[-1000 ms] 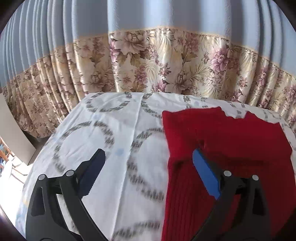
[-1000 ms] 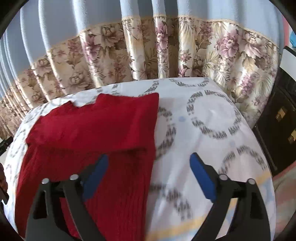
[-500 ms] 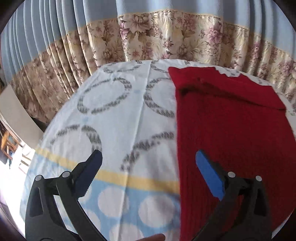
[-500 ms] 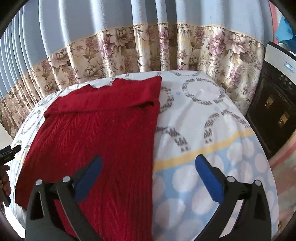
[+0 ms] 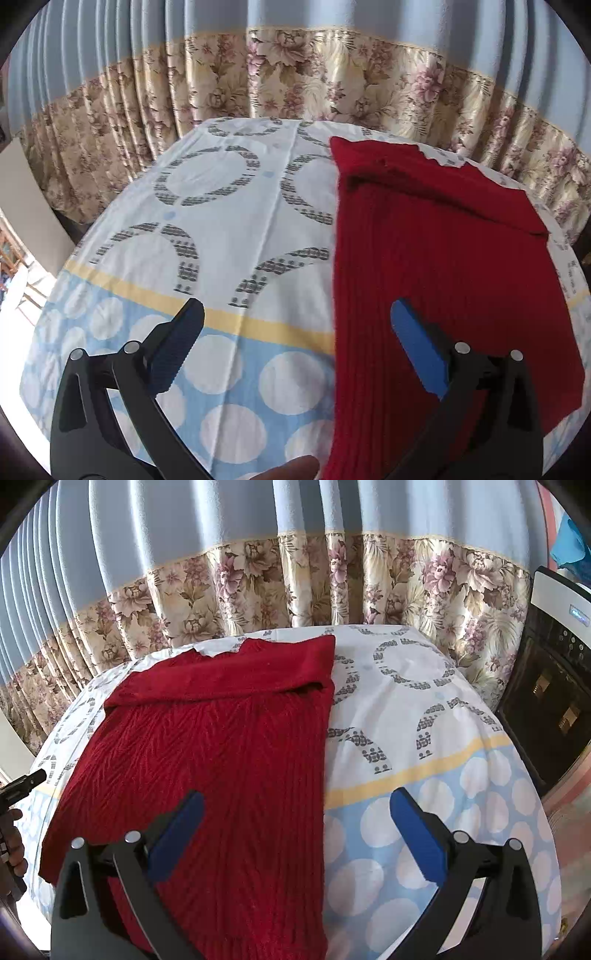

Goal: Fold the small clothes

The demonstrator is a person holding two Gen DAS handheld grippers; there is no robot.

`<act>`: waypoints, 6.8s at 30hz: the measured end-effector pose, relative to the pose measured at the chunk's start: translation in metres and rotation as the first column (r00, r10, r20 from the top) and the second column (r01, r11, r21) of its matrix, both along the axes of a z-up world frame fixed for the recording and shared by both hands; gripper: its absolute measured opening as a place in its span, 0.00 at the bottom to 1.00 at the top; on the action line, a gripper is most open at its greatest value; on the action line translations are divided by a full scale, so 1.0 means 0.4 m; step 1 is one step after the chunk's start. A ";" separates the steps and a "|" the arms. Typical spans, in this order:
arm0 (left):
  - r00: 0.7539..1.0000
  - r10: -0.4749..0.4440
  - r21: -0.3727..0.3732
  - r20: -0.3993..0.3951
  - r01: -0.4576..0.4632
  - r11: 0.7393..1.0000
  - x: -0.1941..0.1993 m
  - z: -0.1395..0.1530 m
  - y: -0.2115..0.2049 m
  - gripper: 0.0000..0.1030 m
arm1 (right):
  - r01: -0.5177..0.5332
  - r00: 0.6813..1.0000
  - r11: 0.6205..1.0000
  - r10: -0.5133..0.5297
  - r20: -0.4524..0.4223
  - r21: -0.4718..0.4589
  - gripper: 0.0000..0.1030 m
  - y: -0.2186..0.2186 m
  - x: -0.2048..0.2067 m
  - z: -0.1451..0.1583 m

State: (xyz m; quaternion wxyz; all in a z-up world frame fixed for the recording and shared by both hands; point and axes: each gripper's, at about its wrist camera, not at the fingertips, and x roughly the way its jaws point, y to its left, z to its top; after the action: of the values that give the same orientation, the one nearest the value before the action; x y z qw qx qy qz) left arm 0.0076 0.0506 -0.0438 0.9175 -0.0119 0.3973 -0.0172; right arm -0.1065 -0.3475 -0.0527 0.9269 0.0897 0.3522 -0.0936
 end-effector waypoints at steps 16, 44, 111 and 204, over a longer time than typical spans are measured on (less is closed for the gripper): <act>0.999 0.052 0.045 -0.002 -0.051 0.998 -0.105 -0.018 0.014 0.97 | -0.028 0.997 1.000 0.028 -0.065 0.008 0.98 -0.011 -0.153 -0.082; 0.997 -0.070 0.031 0.025 0.069 0.997 -0.272 -0.081 0.022 0.97 | -0.102 0.995 0.991 0.102 0.004 0.081 0.11 0.045 -0.220 -0.067; 0.952 -0.208 0.119 0.223 0.185 0.976 0.003 0.173 -0.161 0.21 | -0.161 0.976 0.987 0.158 0.149 0.008 0.11 0.004 0.027 0.133; 0.990 -0.133 0.170 0.056 0.121 0.978 0.640 0.066 -0.237 0.93 | 0.029 0.997 0.999 -0.030 -0.074 -0.022 0.73 -0.245 0.668 0.009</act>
State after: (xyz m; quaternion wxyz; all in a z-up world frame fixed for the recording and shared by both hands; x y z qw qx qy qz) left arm 0.2637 -0.0440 -0.0174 0.9251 0.0907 0.3662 -0.0429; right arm 0.1607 -0.4455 -0.0493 0.9125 0.0817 0.3843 -0.1141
